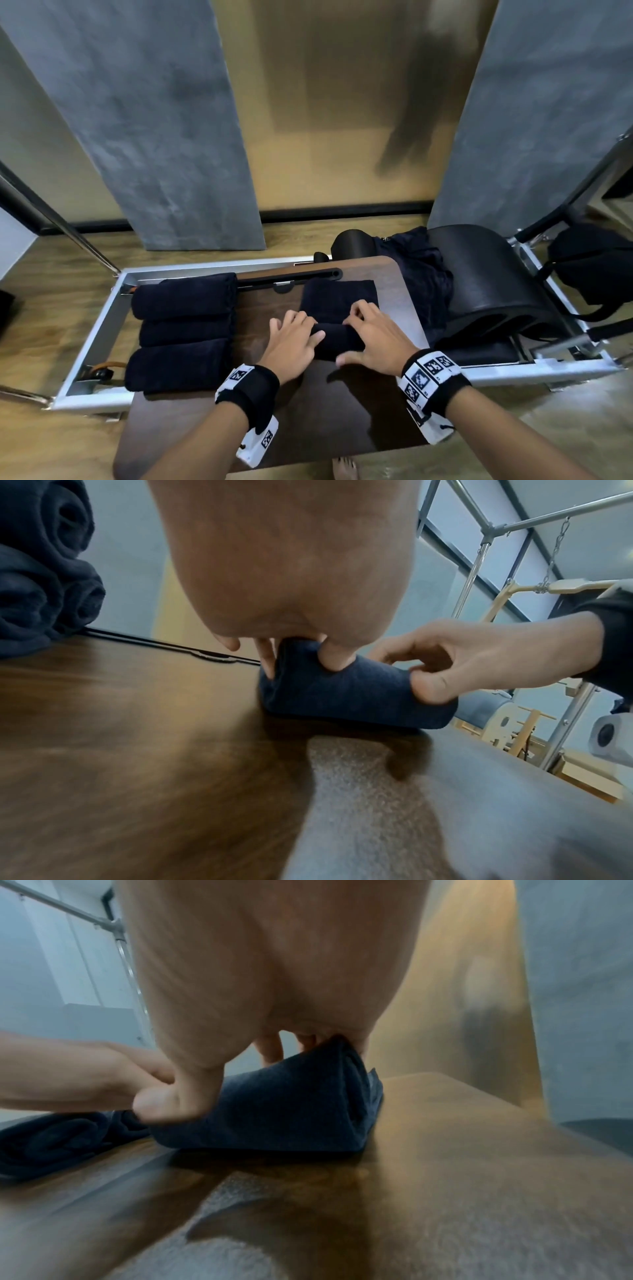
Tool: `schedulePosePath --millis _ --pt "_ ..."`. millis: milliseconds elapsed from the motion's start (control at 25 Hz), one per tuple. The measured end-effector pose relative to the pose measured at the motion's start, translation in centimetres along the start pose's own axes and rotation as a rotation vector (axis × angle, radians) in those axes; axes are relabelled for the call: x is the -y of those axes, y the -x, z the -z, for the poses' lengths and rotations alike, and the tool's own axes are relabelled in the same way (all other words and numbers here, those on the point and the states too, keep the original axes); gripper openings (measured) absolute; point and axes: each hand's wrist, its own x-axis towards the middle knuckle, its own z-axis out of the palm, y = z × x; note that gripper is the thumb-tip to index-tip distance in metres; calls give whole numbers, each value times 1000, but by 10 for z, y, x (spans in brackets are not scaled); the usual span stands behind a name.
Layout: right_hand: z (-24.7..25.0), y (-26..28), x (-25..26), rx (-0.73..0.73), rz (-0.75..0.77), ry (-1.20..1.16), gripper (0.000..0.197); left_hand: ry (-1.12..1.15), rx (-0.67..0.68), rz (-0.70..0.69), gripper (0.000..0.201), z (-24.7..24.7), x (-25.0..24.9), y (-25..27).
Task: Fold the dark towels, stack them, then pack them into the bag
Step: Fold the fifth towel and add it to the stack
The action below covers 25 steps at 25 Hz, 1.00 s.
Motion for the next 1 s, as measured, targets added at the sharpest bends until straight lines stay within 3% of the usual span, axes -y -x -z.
schedulePosePath --millis 80,280,400,600,720,880,1000 --pt "3 -7 -3 28 32 114 69 -22 11 25 31 0 1 -8" --pt "16 -31 -12 -11 2 -108 30 33 -166 59 39 0 8 -14" --pt "24 -43 -21 10 -26 -147 15 -17 -172 51 54 -2 9 -15" --pt "23 -56 -30 -142 10 -177 42 28 -130 148 56 -2 8 -33" --pt "23 -54 -42 -115 -34 -345 61 214 -144 246 57 0 6 -47" --pt "19 -59 -59 -238 -142 -587 35 373 -205 380 59 4 -1 -68" --pt "18 -69 -64 -327 -261 -649 33 476 -226 510 66 9 -5 -83"
